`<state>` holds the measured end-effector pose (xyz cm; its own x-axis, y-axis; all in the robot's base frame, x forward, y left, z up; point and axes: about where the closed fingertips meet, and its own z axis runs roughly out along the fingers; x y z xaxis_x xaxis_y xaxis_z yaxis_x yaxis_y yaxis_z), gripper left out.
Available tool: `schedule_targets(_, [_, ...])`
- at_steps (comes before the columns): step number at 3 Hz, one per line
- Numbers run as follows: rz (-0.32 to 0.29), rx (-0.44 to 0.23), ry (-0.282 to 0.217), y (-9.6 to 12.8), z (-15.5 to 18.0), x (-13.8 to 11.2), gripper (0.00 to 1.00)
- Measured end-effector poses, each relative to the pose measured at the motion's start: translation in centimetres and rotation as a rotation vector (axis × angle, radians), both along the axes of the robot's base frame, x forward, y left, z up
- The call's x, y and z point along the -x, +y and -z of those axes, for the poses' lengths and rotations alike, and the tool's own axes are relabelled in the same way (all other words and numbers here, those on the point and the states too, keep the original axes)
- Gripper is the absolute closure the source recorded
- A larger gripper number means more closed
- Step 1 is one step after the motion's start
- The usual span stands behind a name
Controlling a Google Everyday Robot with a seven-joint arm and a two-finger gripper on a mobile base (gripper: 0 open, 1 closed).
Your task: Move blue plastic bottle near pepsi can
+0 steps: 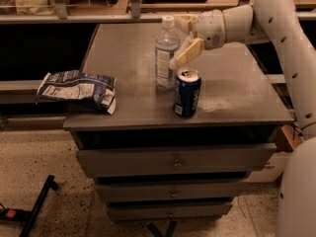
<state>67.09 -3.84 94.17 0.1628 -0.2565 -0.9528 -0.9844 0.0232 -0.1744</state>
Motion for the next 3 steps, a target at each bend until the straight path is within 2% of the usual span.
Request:
schedule_targets(1, [0.025, 0.004, -0.010, 0.0, -0.6, -1.0, 0.00])
schedule_targets(2, [0.050, 0.032, -0.051, -0.7, -3.1, -2.5, 0.00])
schedule_targets(3, [0.050, 0.032, -0.051, -0.7, -3.1, -2.5, 0.00])
